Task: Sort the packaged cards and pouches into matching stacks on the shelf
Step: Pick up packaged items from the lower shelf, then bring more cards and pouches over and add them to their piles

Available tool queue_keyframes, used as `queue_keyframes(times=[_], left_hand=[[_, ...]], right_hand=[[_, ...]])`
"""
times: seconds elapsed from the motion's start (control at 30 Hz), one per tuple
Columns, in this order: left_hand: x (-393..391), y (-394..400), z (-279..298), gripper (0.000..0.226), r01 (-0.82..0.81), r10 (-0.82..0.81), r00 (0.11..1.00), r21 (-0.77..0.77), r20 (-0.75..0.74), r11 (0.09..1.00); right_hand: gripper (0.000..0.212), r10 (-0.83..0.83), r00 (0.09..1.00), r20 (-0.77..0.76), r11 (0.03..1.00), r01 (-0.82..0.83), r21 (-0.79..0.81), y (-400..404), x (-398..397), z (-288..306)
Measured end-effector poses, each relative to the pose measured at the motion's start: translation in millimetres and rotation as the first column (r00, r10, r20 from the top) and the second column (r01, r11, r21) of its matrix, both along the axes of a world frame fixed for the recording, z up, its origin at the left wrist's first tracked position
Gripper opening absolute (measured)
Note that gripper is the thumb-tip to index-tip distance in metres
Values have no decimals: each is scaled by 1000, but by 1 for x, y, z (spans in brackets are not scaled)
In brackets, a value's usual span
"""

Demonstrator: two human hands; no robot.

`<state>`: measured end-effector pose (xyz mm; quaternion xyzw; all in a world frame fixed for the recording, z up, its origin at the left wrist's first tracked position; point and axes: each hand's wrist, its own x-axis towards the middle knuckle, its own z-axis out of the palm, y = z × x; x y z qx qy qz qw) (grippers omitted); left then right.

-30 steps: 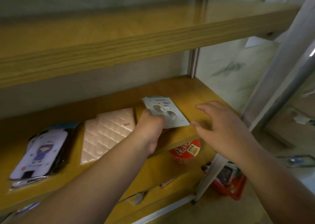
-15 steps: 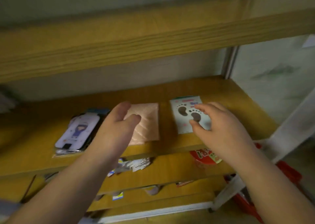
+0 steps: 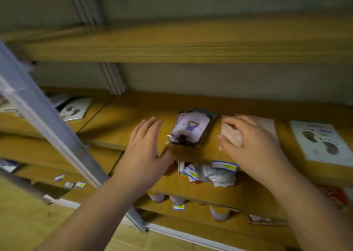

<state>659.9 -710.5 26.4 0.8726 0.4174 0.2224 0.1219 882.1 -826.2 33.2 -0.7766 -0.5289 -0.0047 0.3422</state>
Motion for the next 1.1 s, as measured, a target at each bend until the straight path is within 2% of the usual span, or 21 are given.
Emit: queue_keyframes(times=[0.1,0.27,0.43,0.6,0.77,1.1], left_hand=[[-67,14,-2,71,-40,41,999,-11,34,999],[-178,36,2,79,-138,141,975,-30,173,990],[-292,67,2,73,-211,202,964,34,174,977],[-390,93,-2,73,-321,318,924,-20,211,947],[-444,122,-2,69,-354,365,902,-89,231,931],[-486,219,-15,66,-376,400,896,-150,192,914]], right_hand=[[41,28,1000,-9,1000,-28,-7,26,-47,-1],[44,159,986,46,987,-158,-38,77,-151,4],[43,309,950,54,951,-308,-23,130,-272,8],[47,427,903,46,904,-425,-44,178,-365,13],[45,481,874,70,877,-477,-62,222,-421,13],[46,495,865,86,869,-495,-23,334,-486,-6]])
